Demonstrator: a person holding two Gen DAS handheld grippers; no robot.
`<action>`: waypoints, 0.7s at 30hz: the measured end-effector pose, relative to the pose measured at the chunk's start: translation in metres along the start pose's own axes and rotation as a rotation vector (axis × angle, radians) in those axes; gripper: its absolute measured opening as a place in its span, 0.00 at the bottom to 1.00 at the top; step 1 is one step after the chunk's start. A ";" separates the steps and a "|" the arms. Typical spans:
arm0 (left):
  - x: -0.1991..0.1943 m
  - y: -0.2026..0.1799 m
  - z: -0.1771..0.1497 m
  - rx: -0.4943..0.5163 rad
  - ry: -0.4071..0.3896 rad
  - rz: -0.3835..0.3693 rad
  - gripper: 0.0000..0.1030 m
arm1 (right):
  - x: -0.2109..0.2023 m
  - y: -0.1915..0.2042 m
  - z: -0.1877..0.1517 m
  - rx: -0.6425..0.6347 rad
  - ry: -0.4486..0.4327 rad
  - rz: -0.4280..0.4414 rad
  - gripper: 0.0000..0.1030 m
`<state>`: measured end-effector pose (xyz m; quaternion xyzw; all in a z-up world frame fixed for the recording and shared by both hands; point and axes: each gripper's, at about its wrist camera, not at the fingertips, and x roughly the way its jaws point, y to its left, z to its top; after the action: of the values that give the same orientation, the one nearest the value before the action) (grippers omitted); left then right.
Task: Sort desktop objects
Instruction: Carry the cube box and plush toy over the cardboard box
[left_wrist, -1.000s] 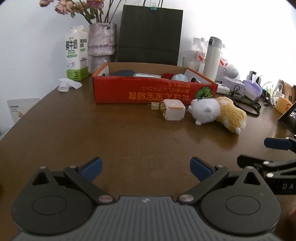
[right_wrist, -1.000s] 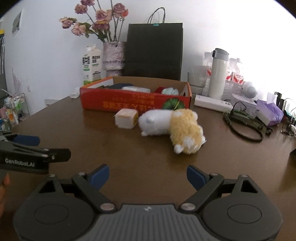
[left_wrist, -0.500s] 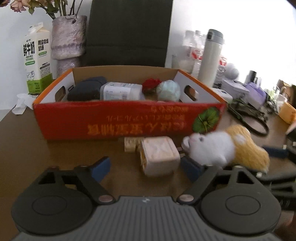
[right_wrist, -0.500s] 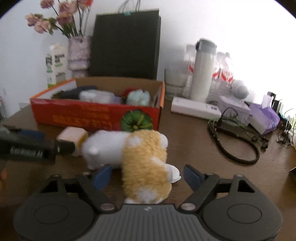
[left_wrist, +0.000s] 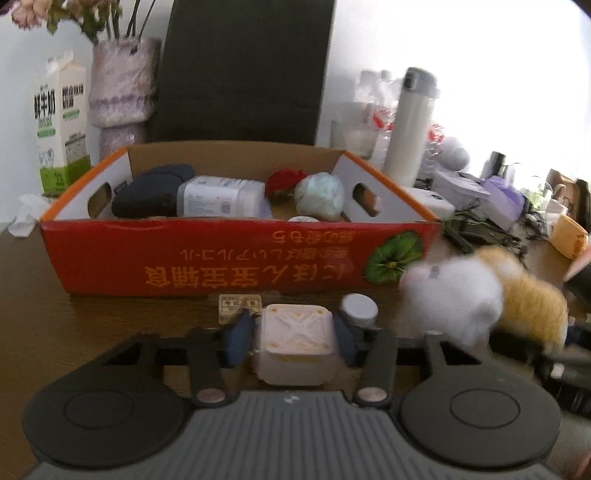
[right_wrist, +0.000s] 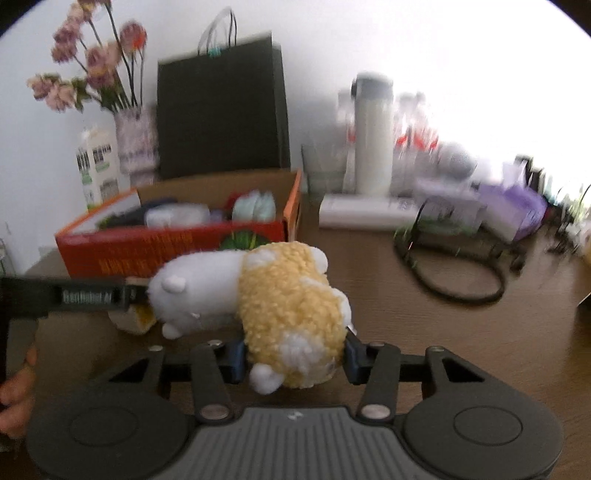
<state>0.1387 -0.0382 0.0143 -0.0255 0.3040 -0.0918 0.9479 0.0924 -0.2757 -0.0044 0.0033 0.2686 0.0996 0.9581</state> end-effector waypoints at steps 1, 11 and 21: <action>-0.012 -0.001 -0.003 -0.005 -0.014 0.013 0.40 | -0.009 0.000 0.001 0.001 -0.025 -0.009 0.45; -0.135 0.011 -0.052 -0.080 -0.072 0.007 0.40 | -0.116 -0.002 -0.015 0.049 -0.113 0.005 0.45; -0.198 0.013 -0.110 -0.101 -0.033 0.036 0.40 | -0.151 0.058 -0.078 0.014 0.030 0.102 0.45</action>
<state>-0.0810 0.0133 0.0363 -0.0693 0.2930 -0.0588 0.9518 -0.0851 -0.2515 0.0098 0.0220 0.2829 0.1463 0.9477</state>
